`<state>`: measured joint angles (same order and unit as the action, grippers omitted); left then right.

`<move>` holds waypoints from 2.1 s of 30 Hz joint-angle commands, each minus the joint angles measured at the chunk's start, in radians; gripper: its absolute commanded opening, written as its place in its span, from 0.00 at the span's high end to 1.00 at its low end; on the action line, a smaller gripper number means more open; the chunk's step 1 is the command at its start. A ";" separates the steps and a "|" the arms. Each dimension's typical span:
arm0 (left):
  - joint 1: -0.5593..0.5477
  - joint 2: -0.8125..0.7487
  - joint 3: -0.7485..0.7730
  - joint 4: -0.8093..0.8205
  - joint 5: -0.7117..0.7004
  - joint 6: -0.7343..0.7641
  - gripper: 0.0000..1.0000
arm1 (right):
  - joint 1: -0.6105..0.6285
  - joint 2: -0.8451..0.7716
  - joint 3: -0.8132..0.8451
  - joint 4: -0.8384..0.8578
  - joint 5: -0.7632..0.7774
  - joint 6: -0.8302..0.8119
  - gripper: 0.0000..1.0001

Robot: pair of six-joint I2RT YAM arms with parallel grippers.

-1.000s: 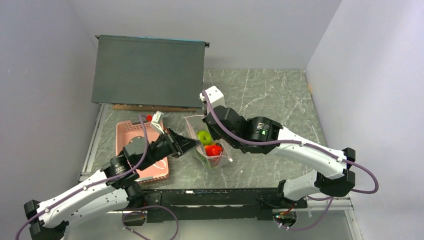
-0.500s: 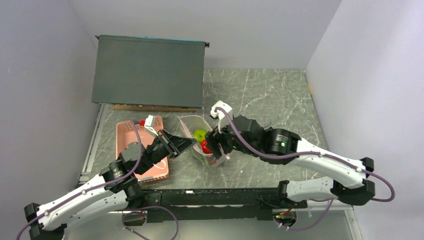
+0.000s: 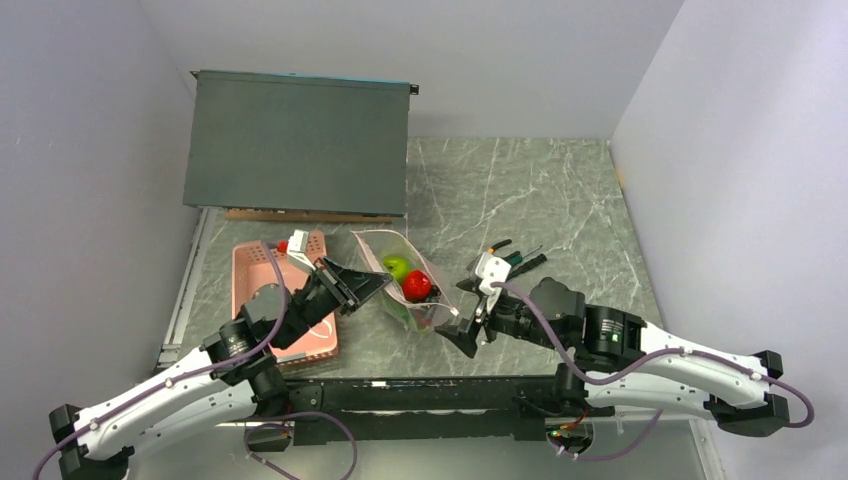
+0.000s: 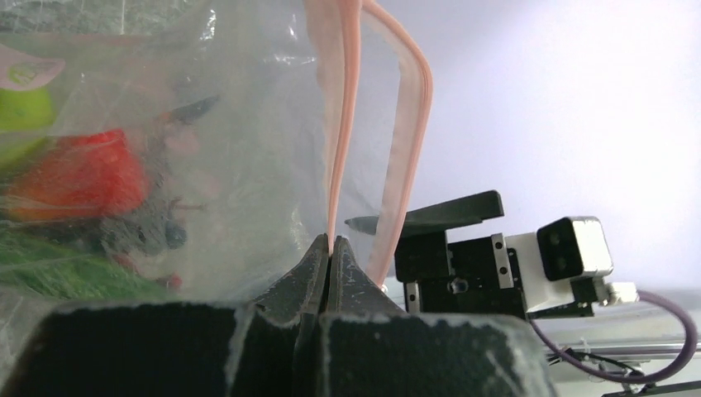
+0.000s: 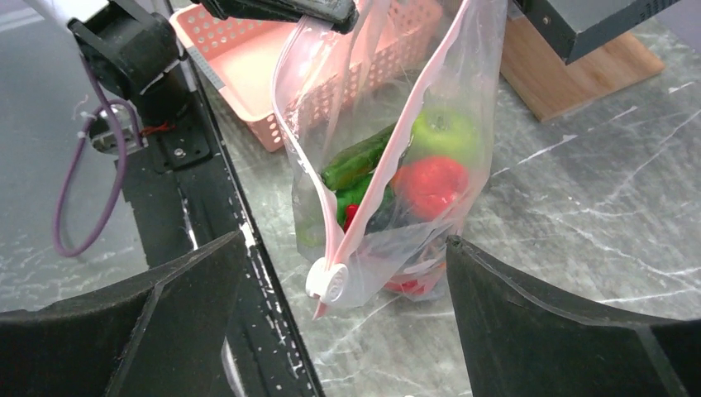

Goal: Place the food in the zip-top bag and seal the zipper
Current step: Zip the zipper food storage bag at the center of the board.

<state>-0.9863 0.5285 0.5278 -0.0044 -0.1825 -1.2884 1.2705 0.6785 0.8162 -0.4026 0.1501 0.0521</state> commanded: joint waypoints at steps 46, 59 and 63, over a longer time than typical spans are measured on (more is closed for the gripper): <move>-0.008 0.415 0.725 -0.489 0.782 1.727 0.02 | 0.022 0.151 0.138 0.072 0.075 -0.116 1.00; -0.011 0.556 0.778 -0.569 0.757 1.903 0.03 | 0.024 0.142 0.139 0.047 0.046 -0.128 1.00; -0.009 0.577 0.790 -0.584 0.751 1.909 0.09 | 0.023 0.141 0.137 0.054 0.024 -0.128 1.00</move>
<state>-0.9920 1.0973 1.2766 -0.5911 0.5522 0.5743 1.2911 0.8360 0.9337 -0.3935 0.2054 -0.0746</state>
